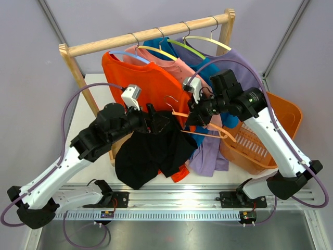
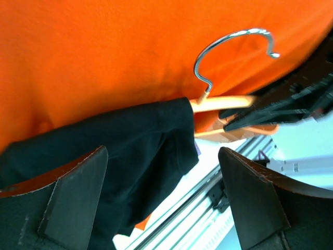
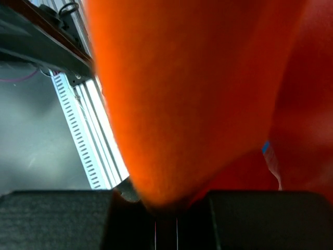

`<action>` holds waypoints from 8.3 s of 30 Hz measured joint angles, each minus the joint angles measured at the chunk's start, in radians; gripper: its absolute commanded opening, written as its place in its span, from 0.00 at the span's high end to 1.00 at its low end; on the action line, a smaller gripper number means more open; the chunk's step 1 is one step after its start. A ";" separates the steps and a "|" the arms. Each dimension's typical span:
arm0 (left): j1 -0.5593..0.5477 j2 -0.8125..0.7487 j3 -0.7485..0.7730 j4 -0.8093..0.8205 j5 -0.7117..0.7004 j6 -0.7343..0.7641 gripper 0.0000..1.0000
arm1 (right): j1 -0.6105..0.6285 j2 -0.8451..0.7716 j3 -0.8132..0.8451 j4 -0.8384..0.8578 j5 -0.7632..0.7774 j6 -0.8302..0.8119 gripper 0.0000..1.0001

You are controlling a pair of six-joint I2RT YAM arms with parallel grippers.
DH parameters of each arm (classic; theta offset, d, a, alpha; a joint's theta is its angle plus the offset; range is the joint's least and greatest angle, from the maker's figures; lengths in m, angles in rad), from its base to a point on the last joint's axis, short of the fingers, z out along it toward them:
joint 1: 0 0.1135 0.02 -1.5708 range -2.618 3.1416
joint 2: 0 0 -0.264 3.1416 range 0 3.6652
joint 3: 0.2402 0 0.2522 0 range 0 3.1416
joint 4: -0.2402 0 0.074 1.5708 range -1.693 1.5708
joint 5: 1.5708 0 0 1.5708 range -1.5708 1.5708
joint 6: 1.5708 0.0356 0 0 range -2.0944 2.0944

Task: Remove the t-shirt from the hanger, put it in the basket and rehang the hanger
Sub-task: Remove the tshirt from the hanger, then pass the hanger from the right arm to the left, then hang the hanger back to the clothesline with the left arm

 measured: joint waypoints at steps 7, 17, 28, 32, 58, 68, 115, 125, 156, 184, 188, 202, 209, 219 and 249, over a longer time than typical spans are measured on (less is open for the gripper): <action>-0.118 0.095 -0.006 0.034 -0.192 -0.093 0.19 | 0.000 0.007 0.000 0.014 -0.003 0.056 1.00; -0.182 0.205 0.019 0.013 -0.406 -0.158 0.58 | 0.000 0.014 0.000 0.029 -0.012 0.090 1.00; -0.184 0.196 0.021 0.005 -0.484 -0.156 1.00 | 0.000 0.007 -0.003 0.026 -0.021 0.026 1.00; -0.185 0.136 0.018 -0.043 -0.512 -0.152 1.00 | 0.000 -0.028 -0.022 0.019 -0.021 -0.057 1.00; 0.040 -0.105 -0.175 -0.204 -0.468 -0.126 1.00 | -0.110 -0.322 -0.145 -0.116 -0.143 -0.449 1.00; 0.073 -0.126 -0.277 -0.165 -0.318 -0.085 0.96 | -0.111 -0.330 -0.050 -0.039 -0.169 -0.365 1.00; 0.074 0.032 0.384 -0.542 0.739 0.870 0.33 | -0.028 -0.166 0.057 -0.261 -0.388 -1.096 1.00; 0.074 0.088 0.338 -0.543 0.885 0.792 0.41 | -0.010 -0.166 0.056 -0.260 -0.388 -1.128 1.00; -0.019 0.154 0.277 -0.477 1.097 0.509 0.72 | 0.042 -0.240 -0.025 -0.260 -0.366 -1.207 1.00; -0.053 0.026 0.252 -0.405 1.054 0.320 1.00 | 0.048 -0.297 0.011 -0.198 -0.445 -0.860 0.29; -0.053 -0.005 0.254 -0.399 1.040 0.318 1.00 | 0.048 -0.302 0.099 -0.099 -0.383 -0.708 0.21; -0.052 -0.109 0.301 -0.496 0.864 0.321 1.00 | 0.048 -0.323 0.193 0.396 0.077 -0.246 0.01; -0.052 -0.204 0.301 -0.480 0.787 0.271 1.00 | 0.048 -0.308 0.158 0.554 0.315 -0.174 0.00; -0.052 -0.335 0.288 -0.424 0.484 0.186 1.00 | 0.048 -0.307 0.063 0.632 0.483 -0.108 0.01; -0.052 -0.459 0.086 -0.332 0.068 -0.024 1.00 | 0.048 -0.310 -0.045 0.634 0.496 -0.050 0.01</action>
